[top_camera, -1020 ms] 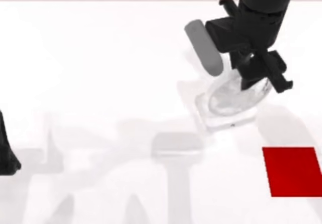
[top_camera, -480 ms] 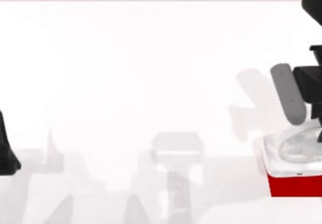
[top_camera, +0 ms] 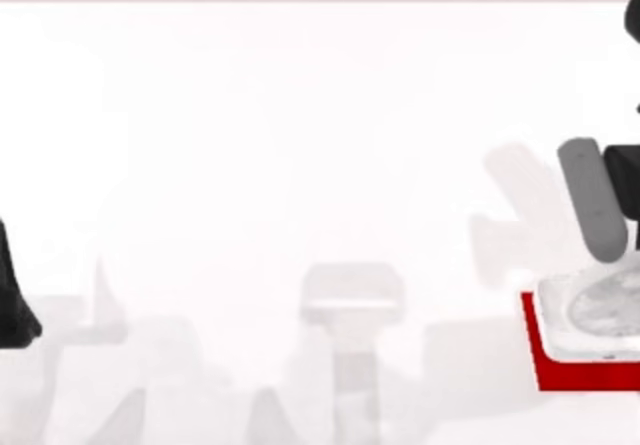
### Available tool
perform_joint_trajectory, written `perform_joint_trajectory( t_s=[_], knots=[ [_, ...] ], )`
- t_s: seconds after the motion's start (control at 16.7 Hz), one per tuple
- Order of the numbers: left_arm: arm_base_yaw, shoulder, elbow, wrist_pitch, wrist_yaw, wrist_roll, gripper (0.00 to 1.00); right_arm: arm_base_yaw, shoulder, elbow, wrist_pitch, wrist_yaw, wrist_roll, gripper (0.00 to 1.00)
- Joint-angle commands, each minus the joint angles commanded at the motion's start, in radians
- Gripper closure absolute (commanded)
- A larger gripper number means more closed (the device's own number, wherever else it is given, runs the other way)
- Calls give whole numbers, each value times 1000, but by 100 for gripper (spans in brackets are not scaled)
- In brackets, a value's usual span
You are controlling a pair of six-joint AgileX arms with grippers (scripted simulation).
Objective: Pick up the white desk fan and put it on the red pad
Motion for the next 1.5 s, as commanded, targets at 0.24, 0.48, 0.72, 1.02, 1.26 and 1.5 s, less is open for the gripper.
perform_joint_trajectory(
  t_s=[0.24,0.48,0.72,1.02,1.26,1.5],
  knots=[
    [0,0,0,0,0,0,0,-6,1,-72,88,-1,0,100],
    [0,0,0,0,0,0,0,-7,9,-125,138,0,-4,100],
    [0,0,0,0,0,0,0,-7,9,-125,138,0,-4,85],
    [0,0,0,0,0,0,0,-7,9,-125,138,0,-4,47],
    [0,0,0,0,0,0,0,-7,9,-125,138,0,-4,17],
    [0,0,0,0,0,0,0,-7,9,-125,138,0,-4,0]
  ],
)
